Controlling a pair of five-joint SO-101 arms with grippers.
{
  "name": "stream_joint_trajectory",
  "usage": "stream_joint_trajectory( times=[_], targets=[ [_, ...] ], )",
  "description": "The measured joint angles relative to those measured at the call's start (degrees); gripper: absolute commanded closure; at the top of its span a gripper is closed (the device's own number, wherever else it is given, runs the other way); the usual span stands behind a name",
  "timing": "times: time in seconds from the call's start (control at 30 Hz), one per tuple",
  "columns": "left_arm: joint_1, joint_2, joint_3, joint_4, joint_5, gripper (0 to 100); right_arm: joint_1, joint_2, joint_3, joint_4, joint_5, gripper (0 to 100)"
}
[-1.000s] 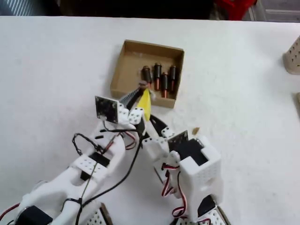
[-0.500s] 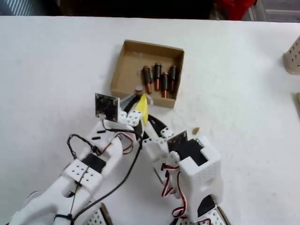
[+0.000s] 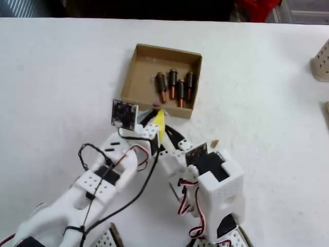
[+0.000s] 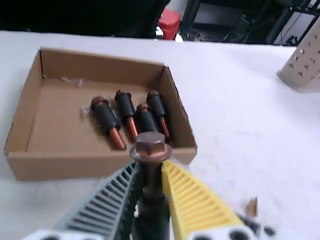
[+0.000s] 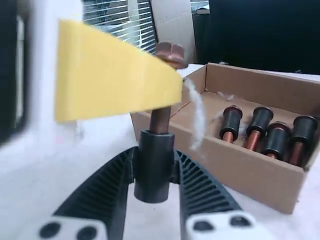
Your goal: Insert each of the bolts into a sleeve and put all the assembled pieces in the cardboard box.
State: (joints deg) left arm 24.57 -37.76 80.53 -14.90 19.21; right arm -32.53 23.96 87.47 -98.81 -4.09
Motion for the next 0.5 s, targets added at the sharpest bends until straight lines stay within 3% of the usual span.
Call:
stream_joint_trajectory(
  times=[0.3,0.5],
  targets=[
    [2.1,-9.8,3.7,11.8,0.0,98,-0.1,0.0,0.0,0.0,0.1,98.2],
    [1.9,-10.5,3.7,12.4,-0.1,95,-0.1,0.0,0.0,0.0,0.1,98.2]
  ],
)
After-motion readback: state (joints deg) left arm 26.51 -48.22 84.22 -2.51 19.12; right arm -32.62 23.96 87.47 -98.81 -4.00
